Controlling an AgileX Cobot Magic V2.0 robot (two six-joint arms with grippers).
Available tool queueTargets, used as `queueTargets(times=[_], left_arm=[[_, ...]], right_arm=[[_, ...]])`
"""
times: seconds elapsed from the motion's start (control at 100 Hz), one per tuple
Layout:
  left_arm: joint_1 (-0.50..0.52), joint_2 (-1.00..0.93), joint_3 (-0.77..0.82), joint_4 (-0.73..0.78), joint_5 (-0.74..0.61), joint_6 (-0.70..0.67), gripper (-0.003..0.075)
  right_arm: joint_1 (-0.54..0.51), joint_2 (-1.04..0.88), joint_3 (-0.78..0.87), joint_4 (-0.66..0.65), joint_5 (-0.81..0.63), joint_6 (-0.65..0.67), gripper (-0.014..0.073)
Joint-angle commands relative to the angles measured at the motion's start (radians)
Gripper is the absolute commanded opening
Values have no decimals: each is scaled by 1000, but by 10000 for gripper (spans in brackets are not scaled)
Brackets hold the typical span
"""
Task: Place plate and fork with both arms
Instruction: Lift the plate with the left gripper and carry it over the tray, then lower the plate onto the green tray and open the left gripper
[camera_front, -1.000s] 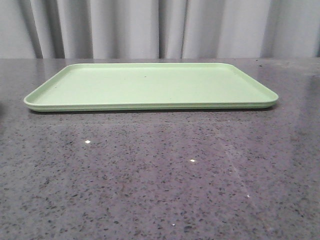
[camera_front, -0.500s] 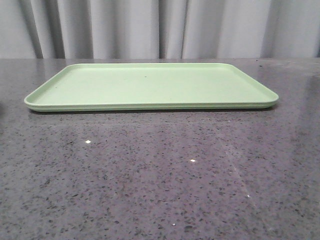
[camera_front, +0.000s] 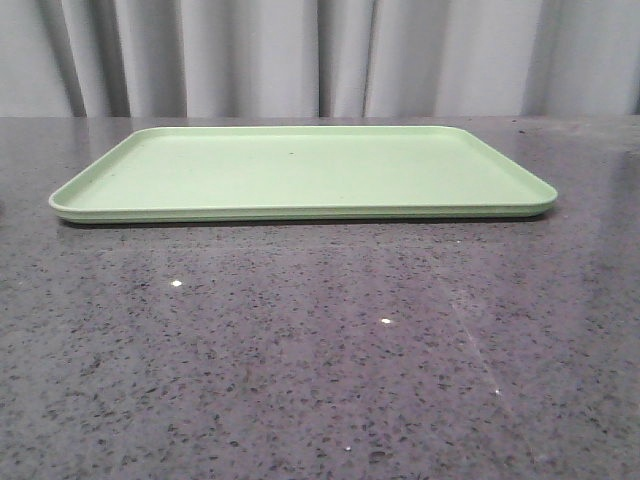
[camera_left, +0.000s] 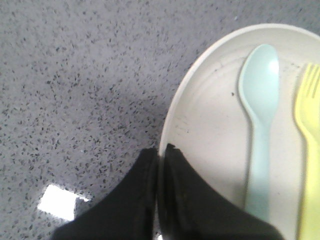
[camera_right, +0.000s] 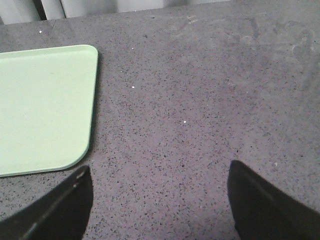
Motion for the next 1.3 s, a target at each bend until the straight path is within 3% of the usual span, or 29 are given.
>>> queueTargets(times=[0.0, 0.27, 0.95, 1.29], left_arm=[[7, -39, -70, -159, -21, 86, -20], [-43, -43, -166, -328, -33, 123, -20], [-604, 310, -249, -605, -372, 123, -20], [-680, 488, -411, -641, -430, 120, -21]], right_arm=[[-4, 8, -36, -5, -72, -9, 561], [-4, 8, -36, -5, -72, -9, 561], [-4, 8, -36, -5, -59, -9, 561], [-4, 8, -36, -5, -42, -9, 561]])
